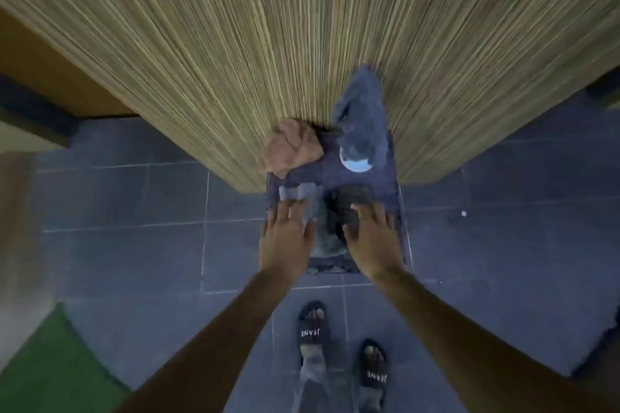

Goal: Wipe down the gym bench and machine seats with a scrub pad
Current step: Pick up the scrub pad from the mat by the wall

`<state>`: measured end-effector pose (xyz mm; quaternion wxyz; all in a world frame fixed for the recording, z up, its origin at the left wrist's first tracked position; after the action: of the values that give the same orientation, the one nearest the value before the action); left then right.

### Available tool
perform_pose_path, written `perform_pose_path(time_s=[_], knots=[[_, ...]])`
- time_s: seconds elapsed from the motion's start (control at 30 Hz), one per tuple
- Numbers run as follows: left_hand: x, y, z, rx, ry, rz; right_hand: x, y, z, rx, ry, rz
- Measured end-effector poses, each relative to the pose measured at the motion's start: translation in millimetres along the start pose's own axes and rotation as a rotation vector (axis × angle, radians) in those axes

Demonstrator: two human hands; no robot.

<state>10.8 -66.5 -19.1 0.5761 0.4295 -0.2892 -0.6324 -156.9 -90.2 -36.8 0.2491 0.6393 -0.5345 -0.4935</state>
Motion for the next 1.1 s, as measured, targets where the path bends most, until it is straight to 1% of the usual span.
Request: perform_pose_path(time_s=[0.07, 0.2, 0.23, 0.33, 0.43, 0.5, 0.57, 0.77, 0.93, 1.1], knots=[[10, -18, -2, 0.037, -0.057, 0.054, 12, -14, 0, -0.030, 0.029, 0.105], [18, -50, -7, 0.107, -0.153, 0.116, 26, -46, 8, -0.047, 0.078, 0.153], [18, -57, -12, 0.129, -0.164, 0.118, 28, -51, 10, -0.050, 0.084, 0.171], [21, -70, -26, 0.143, -0.179, 0.050, 32, -57, 13, -0.058, 0.129, 0.223], [23, -74, -26, 0.106, -0.263, 0.022, 31, -61, 14, -0.038, 0.143, 0.244], [23, -75, -26, 0.083, -0.319, 0.021, 30, -61, 14, -0.036, 0.142, 0.252], [23, -73, -28, 0.058, -0.339, 0.039, 30, -59, 13, -0.052, 0.149, 0.254], [21, -68, -32, 0.023, -0.344, 0.065, 32, -64, 15, -0.150, 0.137, 0.215], [18, -69, -38, 0.033, -0.309, 0.065, 33, -67, 14, -0.206, 0.130, 0.274], [19, -71, -40, -0.031, -0.215, 0.080, 34, -69, 15, -0.196, 0.151, 0.334]])
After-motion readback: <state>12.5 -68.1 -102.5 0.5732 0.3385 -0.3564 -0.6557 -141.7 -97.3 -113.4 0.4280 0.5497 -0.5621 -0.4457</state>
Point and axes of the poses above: each hand's wrist, its own x-axis towards the middle knuckle, its own y-axis out of the back of the hand, z = x × y, the point moved 7 cm from there along x, towards the middle knuckle, and after that the axes turned 8 degrees about -y, right-handed, at the moved point
